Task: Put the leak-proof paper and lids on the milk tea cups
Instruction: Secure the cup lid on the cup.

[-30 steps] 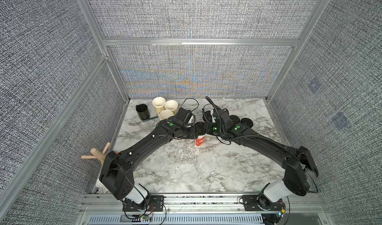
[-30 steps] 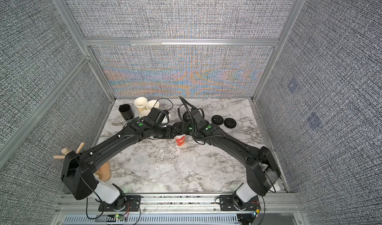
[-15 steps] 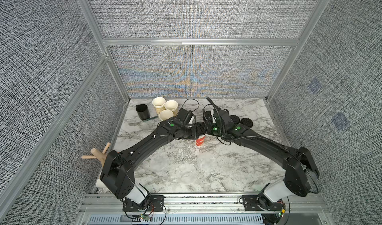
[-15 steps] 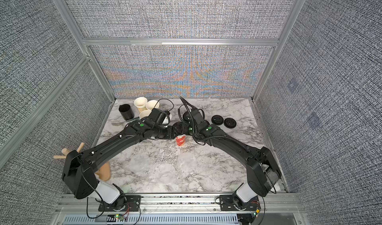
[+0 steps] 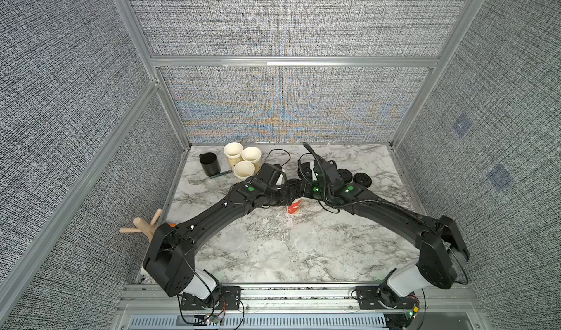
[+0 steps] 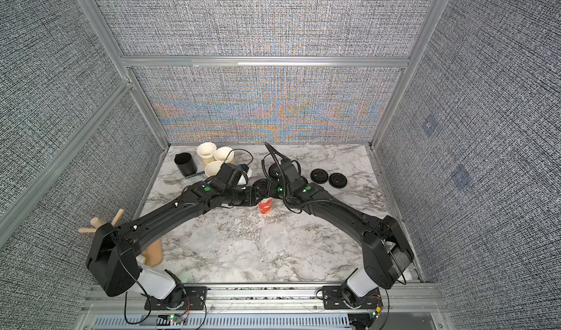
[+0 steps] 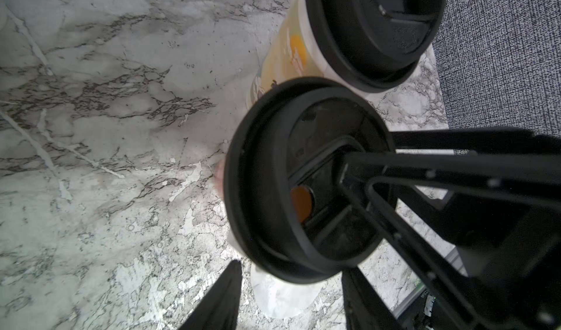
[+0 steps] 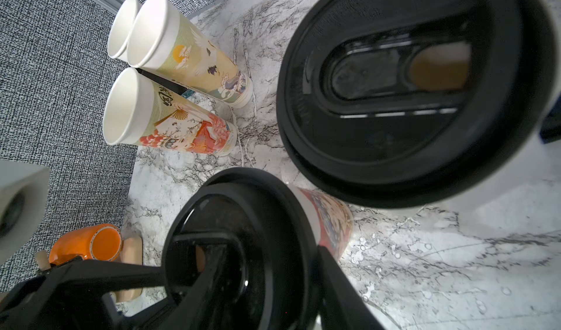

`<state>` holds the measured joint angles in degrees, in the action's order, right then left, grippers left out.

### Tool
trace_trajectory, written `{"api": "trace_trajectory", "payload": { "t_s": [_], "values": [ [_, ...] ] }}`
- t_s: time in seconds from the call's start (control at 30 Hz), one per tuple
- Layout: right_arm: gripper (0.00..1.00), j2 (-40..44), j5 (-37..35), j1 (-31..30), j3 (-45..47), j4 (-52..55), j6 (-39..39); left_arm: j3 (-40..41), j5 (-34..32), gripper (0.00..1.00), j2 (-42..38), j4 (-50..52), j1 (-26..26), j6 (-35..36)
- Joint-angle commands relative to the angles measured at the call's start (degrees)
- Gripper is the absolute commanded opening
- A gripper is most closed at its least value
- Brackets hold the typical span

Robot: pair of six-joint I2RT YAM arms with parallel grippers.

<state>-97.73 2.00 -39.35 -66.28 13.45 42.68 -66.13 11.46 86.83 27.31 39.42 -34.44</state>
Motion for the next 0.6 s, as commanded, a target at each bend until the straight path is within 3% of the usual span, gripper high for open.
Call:
{"api": "trace_trajectory", "payload": {
  "t_s": [0.0,0.37,0.57],
  "values": [
    [0.47,-0.92,0.63,0.02,1.07,12.97,-1.08,-0.74,-12.45,0.54,1.58,14.35,-0.21,1.94],
    [0.47,-0.62,0.37,0.51,0.89,12.86,-0.55,-20.34,-12.09,0.59,3.95,26.36,-0.22,9.43],
    [0.49,-0.77,0.29,0.51,0.28,12.84,-0.36,-22.99,-10.96,0.59,3.97,25.17,-0.22,11.13]
  ]
}}
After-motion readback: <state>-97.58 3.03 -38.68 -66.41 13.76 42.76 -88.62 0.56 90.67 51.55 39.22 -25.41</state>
